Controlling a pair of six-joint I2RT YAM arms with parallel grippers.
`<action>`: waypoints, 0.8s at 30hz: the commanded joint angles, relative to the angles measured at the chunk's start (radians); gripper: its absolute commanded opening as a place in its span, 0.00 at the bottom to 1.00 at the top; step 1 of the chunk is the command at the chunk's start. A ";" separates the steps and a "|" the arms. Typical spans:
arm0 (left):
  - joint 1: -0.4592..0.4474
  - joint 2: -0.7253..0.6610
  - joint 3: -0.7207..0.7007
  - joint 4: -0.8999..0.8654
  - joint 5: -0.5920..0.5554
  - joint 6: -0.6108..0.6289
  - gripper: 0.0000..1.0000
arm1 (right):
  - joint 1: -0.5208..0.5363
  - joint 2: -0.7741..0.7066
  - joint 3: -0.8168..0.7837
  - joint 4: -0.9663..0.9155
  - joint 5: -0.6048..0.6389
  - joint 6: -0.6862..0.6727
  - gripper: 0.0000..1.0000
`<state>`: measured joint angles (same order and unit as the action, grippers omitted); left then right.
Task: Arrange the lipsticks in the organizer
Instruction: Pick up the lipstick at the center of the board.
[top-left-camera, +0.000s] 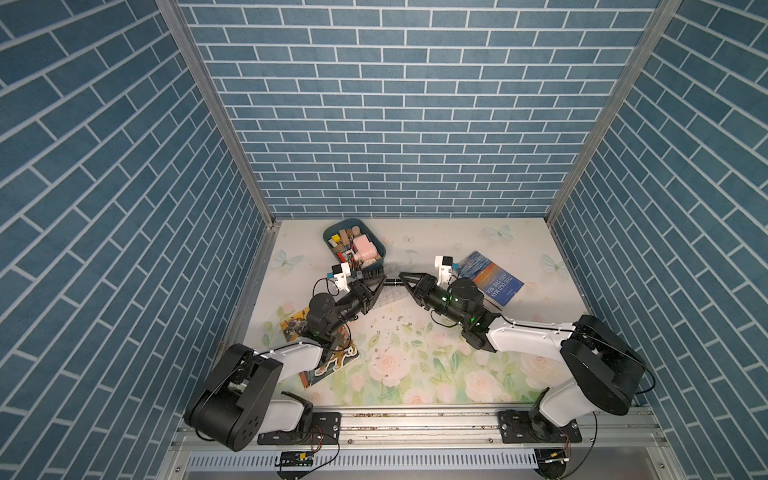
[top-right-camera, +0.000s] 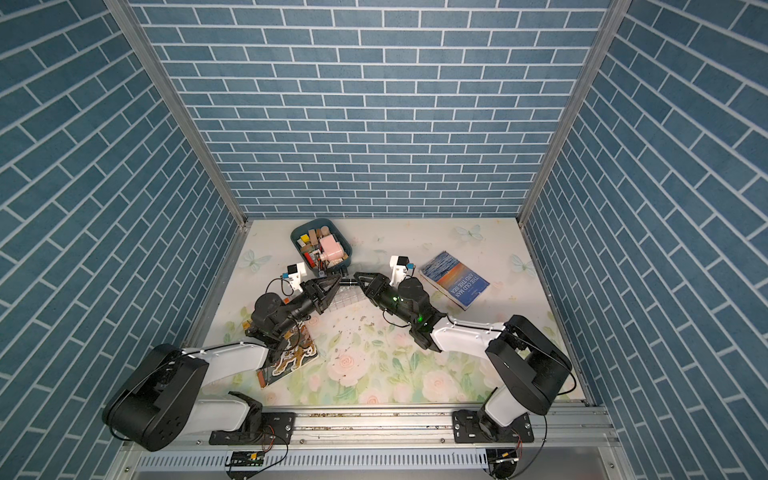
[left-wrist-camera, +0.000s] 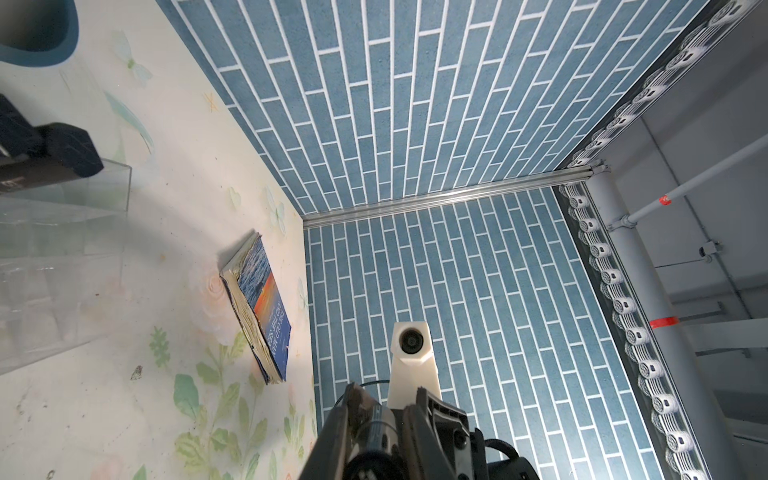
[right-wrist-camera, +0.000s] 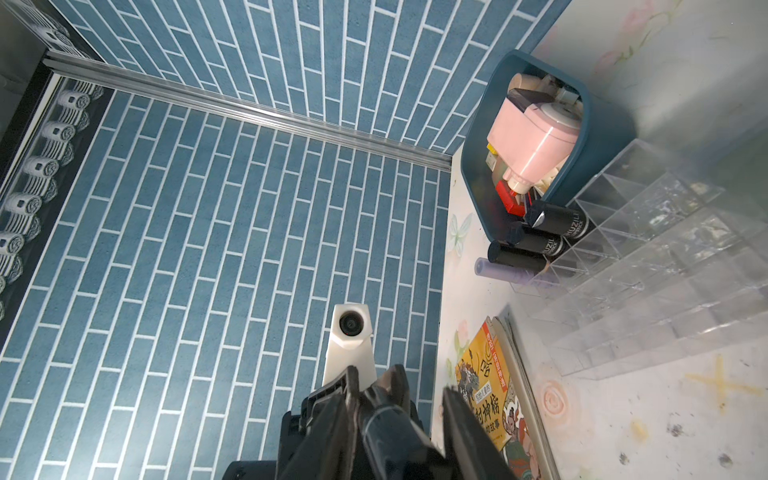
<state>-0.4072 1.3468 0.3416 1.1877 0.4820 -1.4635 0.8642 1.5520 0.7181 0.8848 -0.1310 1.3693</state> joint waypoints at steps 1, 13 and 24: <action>-0.010 0.009 -0.007 0.052 -0.008 -0.001 0.20 | 0.006 0.019 0.035 0.044 0.019 0.008 0.36; 0.016 -0.061 -0.056 -0.049 -0.008 0.049 0.60 | 0.006 0.050 0.156 -0.249 0.185 -0.157 0.14; 0.156 -0.377 0.165 -1.107 -0.310 0.710 0.72 | 0.036 0.362 0.673 -0.826 0.515 -0.781 0.12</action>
<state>-0.2638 0.9737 0.4988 0.3294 0.2501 -0.9314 0.8845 1.8683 1.3361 0.2337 0.2695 0.8009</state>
